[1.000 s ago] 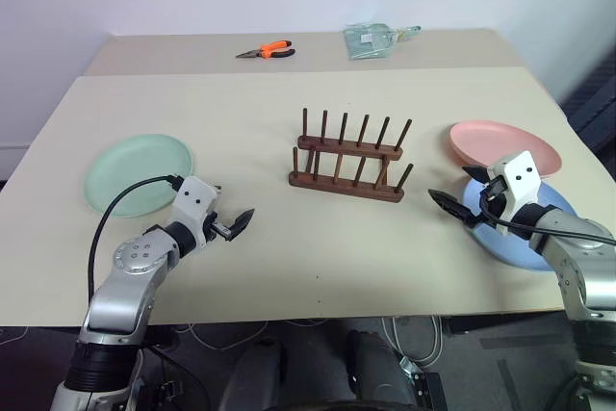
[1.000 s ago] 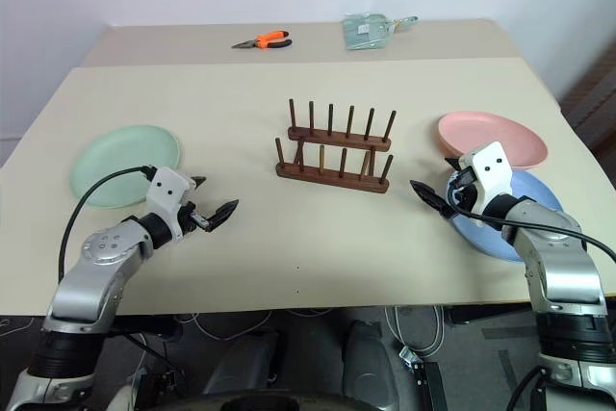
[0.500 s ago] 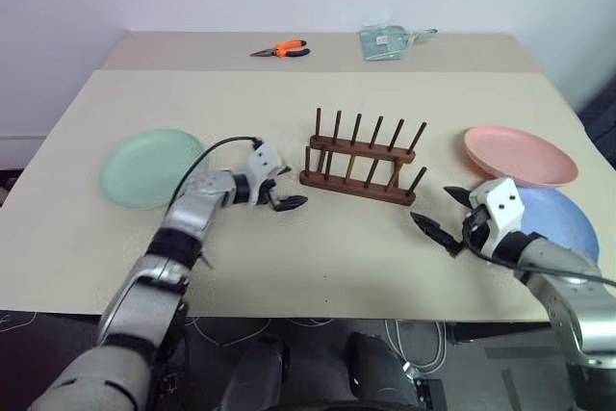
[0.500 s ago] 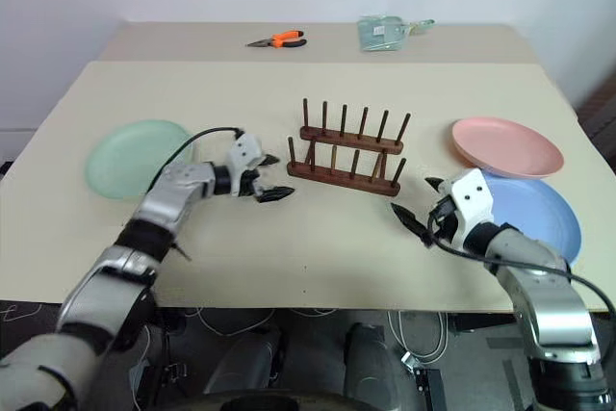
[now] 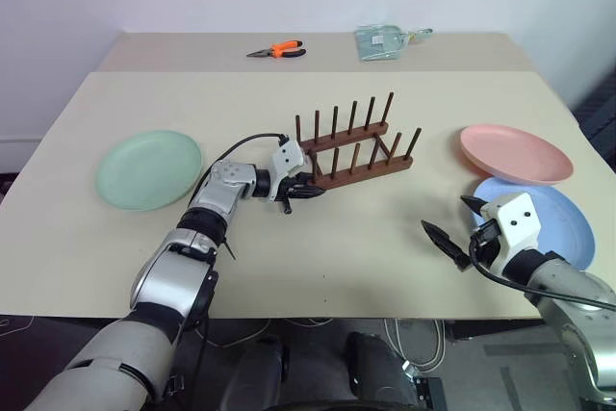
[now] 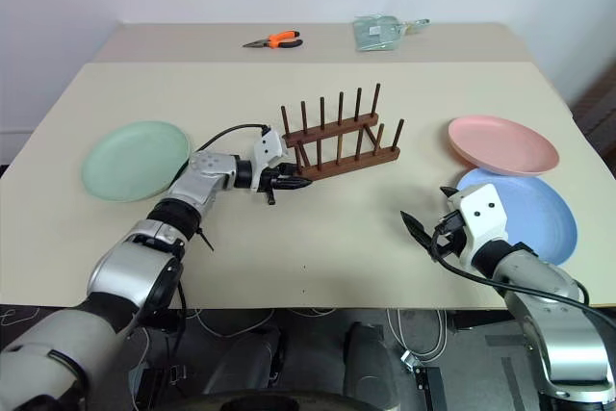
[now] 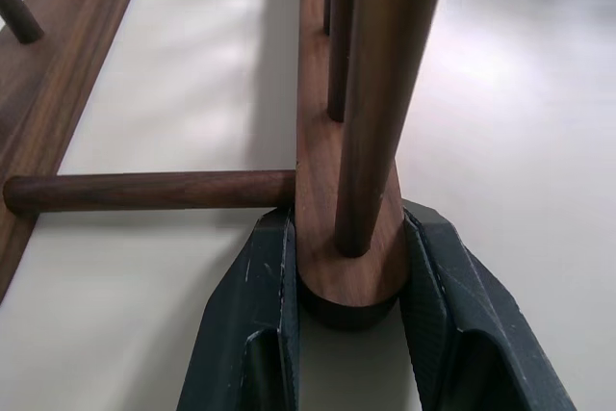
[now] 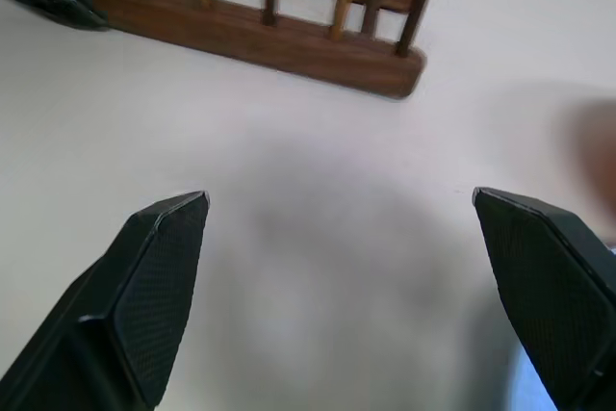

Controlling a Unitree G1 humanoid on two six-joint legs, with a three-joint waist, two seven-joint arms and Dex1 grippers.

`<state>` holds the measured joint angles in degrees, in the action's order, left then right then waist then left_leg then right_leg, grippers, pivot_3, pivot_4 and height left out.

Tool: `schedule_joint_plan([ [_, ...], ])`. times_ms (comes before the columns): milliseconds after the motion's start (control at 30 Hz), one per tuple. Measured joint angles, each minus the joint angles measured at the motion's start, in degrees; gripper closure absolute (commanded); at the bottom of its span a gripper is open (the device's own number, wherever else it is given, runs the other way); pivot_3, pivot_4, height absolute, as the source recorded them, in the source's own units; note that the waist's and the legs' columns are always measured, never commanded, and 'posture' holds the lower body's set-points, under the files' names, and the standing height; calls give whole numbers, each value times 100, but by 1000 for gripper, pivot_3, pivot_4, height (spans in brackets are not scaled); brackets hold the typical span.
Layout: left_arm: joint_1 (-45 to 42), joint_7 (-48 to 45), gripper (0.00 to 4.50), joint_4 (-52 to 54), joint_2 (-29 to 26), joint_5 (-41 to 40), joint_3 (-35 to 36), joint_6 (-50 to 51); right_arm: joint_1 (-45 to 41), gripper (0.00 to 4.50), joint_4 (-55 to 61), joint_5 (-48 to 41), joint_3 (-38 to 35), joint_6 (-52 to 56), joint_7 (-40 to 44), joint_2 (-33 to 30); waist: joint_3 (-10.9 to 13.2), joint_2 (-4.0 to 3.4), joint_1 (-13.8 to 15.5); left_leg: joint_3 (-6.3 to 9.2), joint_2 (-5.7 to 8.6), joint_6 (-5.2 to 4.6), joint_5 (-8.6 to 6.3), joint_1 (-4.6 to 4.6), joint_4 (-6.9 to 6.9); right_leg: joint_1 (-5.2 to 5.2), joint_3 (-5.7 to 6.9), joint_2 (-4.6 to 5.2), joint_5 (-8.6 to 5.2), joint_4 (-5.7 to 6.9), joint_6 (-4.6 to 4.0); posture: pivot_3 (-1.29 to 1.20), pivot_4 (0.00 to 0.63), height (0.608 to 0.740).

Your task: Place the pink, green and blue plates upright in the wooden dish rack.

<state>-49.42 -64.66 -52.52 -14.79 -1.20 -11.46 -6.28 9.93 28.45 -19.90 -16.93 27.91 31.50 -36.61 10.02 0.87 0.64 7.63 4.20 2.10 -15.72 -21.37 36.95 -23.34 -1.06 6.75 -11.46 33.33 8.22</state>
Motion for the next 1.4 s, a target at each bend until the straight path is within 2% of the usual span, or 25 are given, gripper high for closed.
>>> schedule_joint_plan([
  [200,1529,-533,3722,2850,-413,-322,-188,1129,-96,0,-207,-43,-75,0,354,-272,0,-4,-7,1,-4,-2,-1,0,1,-1,-4,0,8,3,-17,0,150,740],
  [267,1837,-619,2669,3547,-536,-371,-337,1524,-103,0,-309,-45,-68,-2,449,-291,0,-4,17,3,-4,-2,-1,-1,3,1,-3,0,7,2,-18,0,150,740],
  [300,1907,-616,2305,3728,-570,-392,-359,1696,-109,0,-350,-44,-57,-13,485,-293,1,-4,24,3,-3,-2,-1,-2,5,2,-3,1,6,2,-18,0,150,740],
  [433,1923,-401,319,3934,-669,-300,-388,1909,-68,0,-477,-8,-56,-30,580,-367,0,-4,10,1,-3,-2,-1,0,6,1,-3,0,-10,3,-13,0,150,740],
  [467,1912,-317,46,3916,-715,-226,-419,1882,-39,0,-498,2,-73,-31,603,-400,1,-4,10,2,-3,-2,-1,0,5,0,-3,0,-9,4,-12,0,150,740],
  [500,1895,-247,46,3892,-769,-155,-467,1842,25,0,-501,5,-117,-32,620,-431,1,-5,11,2,-3,-2,-1,-1,4,-1,-3,0,-9,4,-11,0,150,740],
  [567,1863,-156,0,3884,-855,-86,-482,1807,120,541,-516,6,-218,-35,675,-489,1,-5,8,0,-3,-2,-1,-1,4,-1,-3,0,-7,3,-10,0,150,740],
  [600,1851,-150,298,3897,-905,-77,-483,1824,163,848,-514,-4,-266,-34,708,-499,1,-5,5,0,-3,-2,-1,0,4,-1,-3,0,-8,3,-10,0,150,740],
  [667,1994,-243,955,4186,-1167,-172,-462,2004,400,1785,-461,-61,-406,-12,838,-540,-1,-7,-5,0,-6,-2,-2,0,-1,-2,-3,-1,-9,3,-9,0,150,740],
  [767,2464,-493,2513,4888,-1724,-523,-258,2539,823,3417,-298,-119,-516,114,1051,-701,-4,-14,-36,-1,-10,-10,-8,2,-5,-4,-5,-1,-13,4,-15,0,150,740],
  [833,2817,-582,3478,5412,-1902,-783,-221,2977,957,4456,-16,-176,-431,223,1131,-707,-7,-23,-38,-2,-13,-10,-8,4,-3,-2,-7,2,-17,4,-16,0,150,740],
  [867,2964,-556,3945,5647,-1878,-908,-220,3186,952,4500,100,-172,-312,256,1142,-705,-7,-23,-29,-1,-14,-10,-8,1,0,-2,-7,3,-18,3,-16,0,150,740],
  [1067,3285,426,3945,6495,-1076,-1008,-484,3667,334,4500,139,326,770,252,731,-558,-5,-12,22,2,-8,-10,-8,-2,14,10,-5,9,-19,-6,-17,0,150,740],
  [1233,3056,1832,3945,5935,-258,-259,-888,3531,-546,4500,-585,1178,1588,169,85,-251,-8,-11,17,-1,0,-9,-7,3,16,11,-5,6,-16,0,-19,0,150,740],
  [1400,2480,2870,3945,4928,260,-13,-767,3210,-1613,4500,-1654,1735,1917,-39,-471,165,-11,-9,4,-1,0,-6,-5,10,19,14,-5,1,-11,5,-24,0,150,740],
])
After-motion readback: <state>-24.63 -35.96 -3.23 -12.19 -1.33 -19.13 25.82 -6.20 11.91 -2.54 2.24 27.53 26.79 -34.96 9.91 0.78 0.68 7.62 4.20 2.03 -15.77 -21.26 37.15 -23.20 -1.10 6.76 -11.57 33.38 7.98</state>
